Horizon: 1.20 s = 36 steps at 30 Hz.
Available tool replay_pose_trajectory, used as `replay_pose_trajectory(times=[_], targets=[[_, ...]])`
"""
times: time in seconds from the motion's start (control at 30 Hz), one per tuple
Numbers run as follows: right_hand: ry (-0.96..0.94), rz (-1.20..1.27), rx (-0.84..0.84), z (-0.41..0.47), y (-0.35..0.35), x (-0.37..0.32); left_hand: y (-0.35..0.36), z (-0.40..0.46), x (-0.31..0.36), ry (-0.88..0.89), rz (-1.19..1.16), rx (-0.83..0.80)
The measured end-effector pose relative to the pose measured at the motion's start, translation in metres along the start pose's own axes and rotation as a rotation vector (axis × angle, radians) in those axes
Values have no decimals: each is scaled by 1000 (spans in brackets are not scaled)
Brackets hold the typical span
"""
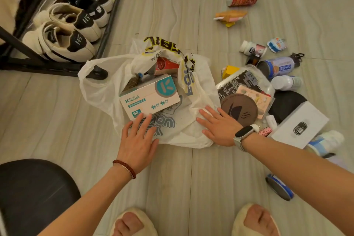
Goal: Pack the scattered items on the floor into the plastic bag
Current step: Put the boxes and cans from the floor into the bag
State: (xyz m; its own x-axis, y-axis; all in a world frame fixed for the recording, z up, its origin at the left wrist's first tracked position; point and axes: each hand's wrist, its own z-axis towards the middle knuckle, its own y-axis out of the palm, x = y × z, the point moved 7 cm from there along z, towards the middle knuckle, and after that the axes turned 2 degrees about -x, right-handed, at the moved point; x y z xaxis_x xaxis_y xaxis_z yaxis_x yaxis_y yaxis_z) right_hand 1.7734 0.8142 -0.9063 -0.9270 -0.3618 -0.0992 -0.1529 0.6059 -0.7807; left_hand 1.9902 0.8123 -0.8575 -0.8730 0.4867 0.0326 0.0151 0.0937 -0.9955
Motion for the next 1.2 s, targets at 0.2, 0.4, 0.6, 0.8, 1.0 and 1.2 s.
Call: replay_pose_trajectory(times=[0.2,0.4,0.6,0.8,1.0,1.2], targets=[[-50,382,583,-41,-44,-1,-28,36,31,33,-122,85],[480,639,842,-75,-44,96,-58,96,100,196,-237,184],[640,569,487,-68,-2,159,-30,149,174,316,-290,-174],[742,432,388,-68,-1,154,21,159,183,230,-31,-238],[548,774,604,-83,-6,143,6,156,171,167,-396,-2],[627,989,959,-111,-42,141,-42,133,112,-87,-997,272]])
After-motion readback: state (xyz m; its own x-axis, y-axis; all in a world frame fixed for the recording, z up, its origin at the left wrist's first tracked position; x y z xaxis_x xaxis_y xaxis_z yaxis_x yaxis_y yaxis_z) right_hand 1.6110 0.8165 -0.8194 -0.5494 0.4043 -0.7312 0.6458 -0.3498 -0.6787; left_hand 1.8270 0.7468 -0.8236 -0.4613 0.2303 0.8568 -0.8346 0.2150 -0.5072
